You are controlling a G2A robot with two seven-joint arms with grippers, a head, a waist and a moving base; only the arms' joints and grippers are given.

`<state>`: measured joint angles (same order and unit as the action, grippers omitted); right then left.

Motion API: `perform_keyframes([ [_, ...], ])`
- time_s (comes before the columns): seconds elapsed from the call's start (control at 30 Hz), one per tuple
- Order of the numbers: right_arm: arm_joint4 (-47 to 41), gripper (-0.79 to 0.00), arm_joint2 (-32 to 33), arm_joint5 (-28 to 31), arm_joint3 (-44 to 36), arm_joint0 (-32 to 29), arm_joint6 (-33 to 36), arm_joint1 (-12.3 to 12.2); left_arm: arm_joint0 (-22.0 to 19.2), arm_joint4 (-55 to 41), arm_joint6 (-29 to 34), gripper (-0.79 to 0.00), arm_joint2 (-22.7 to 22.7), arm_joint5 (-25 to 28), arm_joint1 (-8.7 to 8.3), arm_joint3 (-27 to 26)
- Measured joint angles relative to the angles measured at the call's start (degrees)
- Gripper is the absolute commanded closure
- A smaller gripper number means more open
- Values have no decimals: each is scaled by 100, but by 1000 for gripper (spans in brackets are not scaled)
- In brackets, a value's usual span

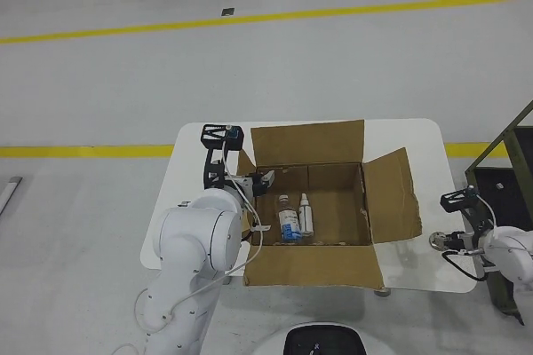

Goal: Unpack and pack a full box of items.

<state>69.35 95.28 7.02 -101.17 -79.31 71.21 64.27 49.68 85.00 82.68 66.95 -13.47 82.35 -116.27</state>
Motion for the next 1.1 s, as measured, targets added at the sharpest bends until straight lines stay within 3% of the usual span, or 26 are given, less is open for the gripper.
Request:
perform_keyframes([
  [0.07,55,-274,-113,8,132,86,35,1,0,0,0,-785,0,0,0,0],
  [0.2,70,-376,-243,2,439,266,56,1,0,0,0,-785,0,0,0,0],
  [0.3,41,-363,-290,-8,561,312,47,-1,0,0,0,-785,0,0,0,0],
  [0.47,8,-406,-364,-48,690,342,3,-3,0,0,0,-785,0,0,0,0],
  [0.53,26,-579,-397,-60,800,393,-47,-4,0,0,0,-785,0,0,0,0],
  [0.6,10,-489,-421,-66,893,439,-77,-4,0,0,0,-785,0,0,0,0],
  [0.67,-4,-529,-454,-79,974,471,-107,-4,0,0,0,-785,0,0,0,0],
  [0.73,-12,-440,-477,-123,1022,481,-127,-4,0,0,0,-785,0,0,0,0],
  [0.83,-45,-382,-502,-133,1130,531,-162,-5,0,0,0,-785,0,0,0,0],
  [1.1,-100,-326,-558,-144,1281,611,-212,-14,0,0,0,-785,0,0,0,0],
])
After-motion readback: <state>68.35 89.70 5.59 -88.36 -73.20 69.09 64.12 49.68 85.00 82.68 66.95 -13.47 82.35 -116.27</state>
